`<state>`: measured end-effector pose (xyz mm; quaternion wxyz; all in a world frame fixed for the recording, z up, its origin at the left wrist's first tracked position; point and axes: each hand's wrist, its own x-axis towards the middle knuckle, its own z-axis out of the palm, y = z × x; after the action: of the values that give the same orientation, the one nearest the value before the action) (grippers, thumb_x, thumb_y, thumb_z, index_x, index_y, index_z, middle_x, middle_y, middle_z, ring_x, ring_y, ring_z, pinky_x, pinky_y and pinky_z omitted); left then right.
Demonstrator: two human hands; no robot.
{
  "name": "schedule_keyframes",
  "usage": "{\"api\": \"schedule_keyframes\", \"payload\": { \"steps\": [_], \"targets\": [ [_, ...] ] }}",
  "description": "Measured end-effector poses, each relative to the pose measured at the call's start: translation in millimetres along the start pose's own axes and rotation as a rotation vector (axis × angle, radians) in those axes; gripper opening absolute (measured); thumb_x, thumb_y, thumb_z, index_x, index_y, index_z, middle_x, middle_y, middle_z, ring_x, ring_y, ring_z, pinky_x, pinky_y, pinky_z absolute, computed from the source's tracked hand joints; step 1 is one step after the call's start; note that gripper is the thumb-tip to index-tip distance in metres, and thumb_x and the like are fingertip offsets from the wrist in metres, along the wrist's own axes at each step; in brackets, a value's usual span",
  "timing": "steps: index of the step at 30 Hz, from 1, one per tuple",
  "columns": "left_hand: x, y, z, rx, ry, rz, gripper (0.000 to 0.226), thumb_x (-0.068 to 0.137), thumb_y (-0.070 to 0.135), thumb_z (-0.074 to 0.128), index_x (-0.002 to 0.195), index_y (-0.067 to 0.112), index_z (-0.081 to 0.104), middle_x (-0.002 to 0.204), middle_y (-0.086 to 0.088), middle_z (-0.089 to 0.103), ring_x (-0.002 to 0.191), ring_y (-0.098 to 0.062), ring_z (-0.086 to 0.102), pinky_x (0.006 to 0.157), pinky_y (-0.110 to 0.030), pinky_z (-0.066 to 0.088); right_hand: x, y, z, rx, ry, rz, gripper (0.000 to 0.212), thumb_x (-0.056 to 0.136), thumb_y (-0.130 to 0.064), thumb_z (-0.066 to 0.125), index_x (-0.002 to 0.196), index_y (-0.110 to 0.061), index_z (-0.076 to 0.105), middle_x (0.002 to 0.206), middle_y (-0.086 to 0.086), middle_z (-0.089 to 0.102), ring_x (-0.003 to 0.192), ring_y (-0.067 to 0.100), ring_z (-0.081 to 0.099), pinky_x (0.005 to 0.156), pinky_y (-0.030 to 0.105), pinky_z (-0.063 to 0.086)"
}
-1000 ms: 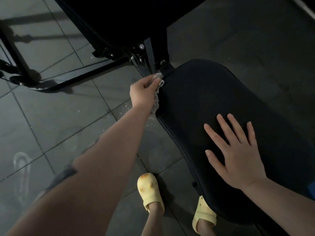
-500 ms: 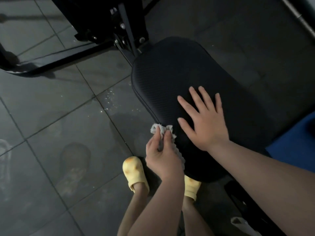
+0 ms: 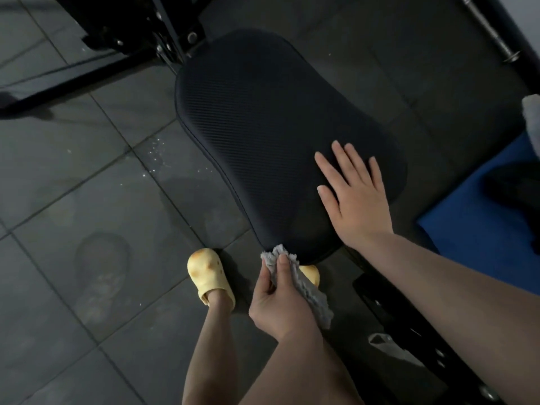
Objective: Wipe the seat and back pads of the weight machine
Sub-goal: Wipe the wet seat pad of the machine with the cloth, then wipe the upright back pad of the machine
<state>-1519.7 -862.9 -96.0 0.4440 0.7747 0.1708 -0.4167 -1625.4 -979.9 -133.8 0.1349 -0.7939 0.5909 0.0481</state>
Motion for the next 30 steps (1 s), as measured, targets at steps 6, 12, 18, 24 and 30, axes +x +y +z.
{"api": "schedule_keyframes", "payload": {
  "steps": [6,12,18,24,30],
  "targets": [
    [5,40,-25,0.214,-0.172,0.185,0.03,0.077,0.02,0.078,0.105,0.022,0.071,0.094,0.006,0.073,0.091,-0.007,0.069,0.074,-0.015,0.053,3,-24,-25,0.31,-0.058,0.167,0.047,0.1,-0.035,0.041,0.147,-0.034,0.033,0.16,-0.003,0.017,0.149,0.014,0.004,0.121,0.043,0.002],
    [-13,111,-20,0.29,-0.472,0.353,0.034,0.074,0.006,0.079,0.099,0.02,0.062,0.093,0.001,0.073,0.088,-0.012,0.071,0.072,-0.024,0.056,-27,-80,-101,1.21,-0.206,0.358,0.043,0.088,-0.037,0.064,0.13,-0.035,0.054,0.13,-0.016,0.055,0.119,-0.006,0.048,0.102,0.023,0.04],
    [-43,168,-16,0.374,-0.742,0.476,0.035,0.072,0.011,0.076,0.103,0.024,0.067,0.101,-0.002,0.072,0.098,-0.02,0.068,0.081,-0.038,0.057,-41,-99,-156,1.592,-0.245,0.51,0.022,0.089,-0.016,0.064,0.11,-0.013,0.067,0.103,0.008,0.072,0.099,0.02,0.069,0.087,0.032,0.056],
    [-78,207,-25,0.456,-0.821,0.639,0.044,0.074,-0.007,0.071,0.108,0.02,0.066,0.104,0.002,0.071,0.098,-0.007,0.066,0.079,-0.023,0.053,-41,-97,-202,1.497,-0.138,0.399,0.009,0.088,-0.014,0.066,0.097,-0.013,0.068,0.09,0.002,0.073,0.085,0.009,0.069,0.07,0.017,0.053],
    [-96,259,-43,0.762,-0.496,0.932,0.036,0.08,0.01,0.067,0.112,0.028,0.064,0.109,0.01,0.062,0.096,-0.001,0.057,0.085,-0.024,0.048,-37,-90,-247,1.139,0.032,0.321,0.012,0.083,-0.03,0.072,0.087,-0.026,0.062,0.081,-0.004,0.069,0.078,0.009,0.066,0.072,0.027,0.052]
  ]
}}
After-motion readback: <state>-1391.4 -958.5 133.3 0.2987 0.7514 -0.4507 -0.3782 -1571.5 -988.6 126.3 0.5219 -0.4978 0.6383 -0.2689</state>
